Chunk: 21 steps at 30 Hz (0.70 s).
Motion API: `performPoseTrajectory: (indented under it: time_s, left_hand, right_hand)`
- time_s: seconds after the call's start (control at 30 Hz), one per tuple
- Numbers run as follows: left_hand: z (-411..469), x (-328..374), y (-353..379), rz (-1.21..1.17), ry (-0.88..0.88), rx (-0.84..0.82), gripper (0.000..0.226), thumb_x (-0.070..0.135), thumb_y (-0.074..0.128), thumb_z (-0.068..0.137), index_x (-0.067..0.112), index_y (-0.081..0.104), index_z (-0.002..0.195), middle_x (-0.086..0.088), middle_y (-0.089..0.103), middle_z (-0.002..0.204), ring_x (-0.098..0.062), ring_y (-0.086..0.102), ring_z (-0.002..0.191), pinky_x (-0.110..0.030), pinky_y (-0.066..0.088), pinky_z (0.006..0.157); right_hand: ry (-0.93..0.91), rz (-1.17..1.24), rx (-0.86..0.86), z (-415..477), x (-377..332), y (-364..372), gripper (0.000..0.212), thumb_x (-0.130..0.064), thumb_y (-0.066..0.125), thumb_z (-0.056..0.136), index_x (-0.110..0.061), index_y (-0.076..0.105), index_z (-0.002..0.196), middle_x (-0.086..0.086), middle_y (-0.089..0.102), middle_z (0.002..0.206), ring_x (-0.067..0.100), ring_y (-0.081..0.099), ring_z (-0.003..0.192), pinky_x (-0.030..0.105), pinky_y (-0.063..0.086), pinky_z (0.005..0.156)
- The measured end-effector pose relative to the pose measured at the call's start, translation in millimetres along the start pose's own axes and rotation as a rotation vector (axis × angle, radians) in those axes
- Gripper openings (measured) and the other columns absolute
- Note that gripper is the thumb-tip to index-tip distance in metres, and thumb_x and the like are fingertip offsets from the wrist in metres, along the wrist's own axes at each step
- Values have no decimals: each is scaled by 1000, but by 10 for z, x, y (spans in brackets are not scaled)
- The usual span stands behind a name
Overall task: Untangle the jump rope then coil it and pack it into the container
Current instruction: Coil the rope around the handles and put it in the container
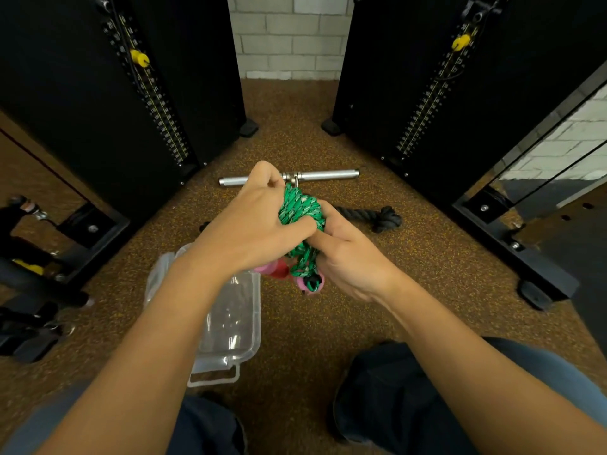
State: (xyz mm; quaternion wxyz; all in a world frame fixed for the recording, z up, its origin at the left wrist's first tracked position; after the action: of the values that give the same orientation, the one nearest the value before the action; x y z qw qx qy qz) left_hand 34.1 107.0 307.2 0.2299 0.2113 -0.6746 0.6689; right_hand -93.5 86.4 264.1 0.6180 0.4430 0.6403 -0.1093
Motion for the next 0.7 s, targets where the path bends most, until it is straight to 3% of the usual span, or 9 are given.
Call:
performPoseTrajectory:
  time_s: [0.1,0.17,0.23,0.3,0.43,0.57,0.7]
  left_hand:
    - [-82,-46,-89,95,76,57,45,50,48,82,6,52,80,0,34,102,-17,51,76,-36,46,64]
    - [-117,-147,-161,99,40,34,58,71,39,73,18,55,90,4,35,102,-7,51,81,-30,44,71]
    - [-172,-279,-236,-180,-61,-87,62,83,40,59,38,50,100,17,39,106,10,49,92,-24,43,83]
    - [-268,-397,-265,-571,-88,-196,71,86,54,48,47,44,106,26,47,113,20,52,98,-15,42,88]
    - [-489,-605,-119,-791,-115,-255,73,72,72,43,38,52,104,29,58,106,17,54,102,-6,41,89]
    - [-581,-768,108,-749,-265,-205,59,21,82,64,46,42,100,30,46,109,23,42,99,-13,28,103]
    - [-649,-858,245,-743,-270,-177,62,9,79,68,44,41,103,27,43,114,19,46,101,-3,35,85]
  right_hand:
    - [-41,1,-2,0,-74,101,35,0,37,96,-8,40,130,14,59,119,19,61,106,31,52,90]
    - [-66,-1,11,13,-142,182,35,1,36,96,-9,41,129,15,58,123,23,59,112,35,51,94]
    - [-90,20,31,34,-224,280,32,2,33,97,-10,43,124,13,59,119,22,60,108,34,51,95]
    - [-103,74,21,57,-298,376,29,2,31,97,-11,45,119,10,60,112,19,62,99,33,53,89]
    - [-74,117,-58,98,-435,565,24,-1,32,97,-14,49,107,7,62,103,15,66,85,31,57,79]
    - [-35,92,-169,163,-466,737,28,1,32,97,-14,50,112,8,63,106,15,66,88,31,58,80]
    - [-23,36,-241,249,-425,882,32,3,34,96,-12,49,119,8,62,111,17,64,97,40,50,93]
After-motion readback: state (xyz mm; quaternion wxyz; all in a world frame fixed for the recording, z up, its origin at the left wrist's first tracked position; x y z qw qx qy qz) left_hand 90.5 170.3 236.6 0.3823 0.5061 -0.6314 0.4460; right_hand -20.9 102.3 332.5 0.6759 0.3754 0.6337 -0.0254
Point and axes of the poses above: each hand's wrist, its own z-axis towards the middle knuckle, its own y-axis out of the palm, x = y × z, the point moved 1 cm from there along z, towards the middle knuckle
